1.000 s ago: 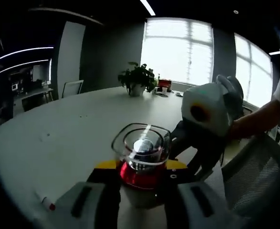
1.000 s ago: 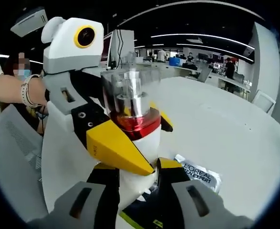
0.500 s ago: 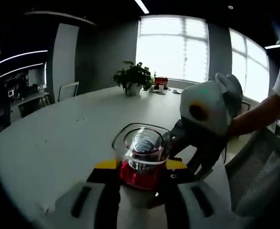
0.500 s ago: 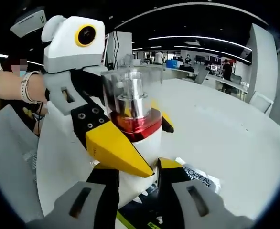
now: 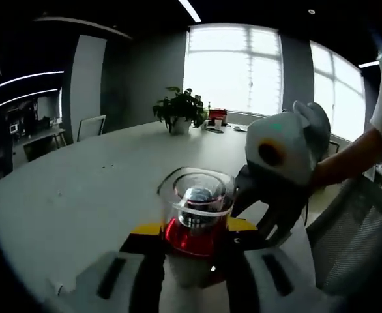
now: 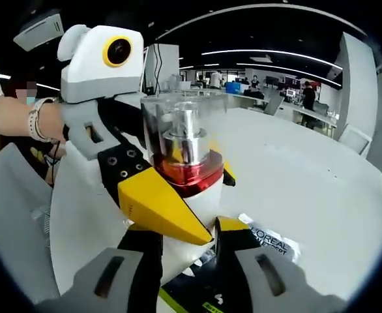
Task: Arrange the skincare products in the storage area until every visible bottle or jar stands upright without overlapping.
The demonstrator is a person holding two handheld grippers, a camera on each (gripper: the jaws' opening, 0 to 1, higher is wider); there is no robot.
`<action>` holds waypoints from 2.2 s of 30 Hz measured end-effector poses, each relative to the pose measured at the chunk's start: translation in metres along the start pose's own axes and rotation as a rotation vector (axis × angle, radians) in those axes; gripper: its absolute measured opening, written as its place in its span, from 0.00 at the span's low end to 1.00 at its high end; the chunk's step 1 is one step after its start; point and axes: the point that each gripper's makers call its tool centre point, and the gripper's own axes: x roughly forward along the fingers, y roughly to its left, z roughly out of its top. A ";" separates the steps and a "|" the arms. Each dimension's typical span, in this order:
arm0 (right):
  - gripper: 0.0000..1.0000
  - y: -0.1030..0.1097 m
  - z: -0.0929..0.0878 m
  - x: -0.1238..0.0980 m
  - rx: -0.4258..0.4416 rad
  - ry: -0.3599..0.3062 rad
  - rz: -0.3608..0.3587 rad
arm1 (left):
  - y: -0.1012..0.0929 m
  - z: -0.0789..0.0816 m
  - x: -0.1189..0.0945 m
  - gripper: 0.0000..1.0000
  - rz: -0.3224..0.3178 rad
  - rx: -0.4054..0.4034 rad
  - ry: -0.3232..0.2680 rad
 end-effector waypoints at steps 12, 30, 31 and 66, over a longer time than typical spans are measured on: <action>0.31 0.001 0.004 0.001 -0.028 -0.012 0.009 | 0.004 -0.006 -0.001 0.30 0.012 -0.014 0.016; 0.33 0.000 0.004 0.001 -0.027 -0.010 0.017 | 0.004 -0.007 -0.001 0.32 0.026 -0.039 0.008; 0.34 0.000 0.005 0.000 -0.027 -0.010 0.015 | 0.004 -0.007 -0.001 0.32 0.025 -0.043 0.005; 0.71 0.009 0.007 -0.009 0.017 0.015 -0.002 | 0.009 -0.012 -0.038 0.52 0.090 -0.115 0.030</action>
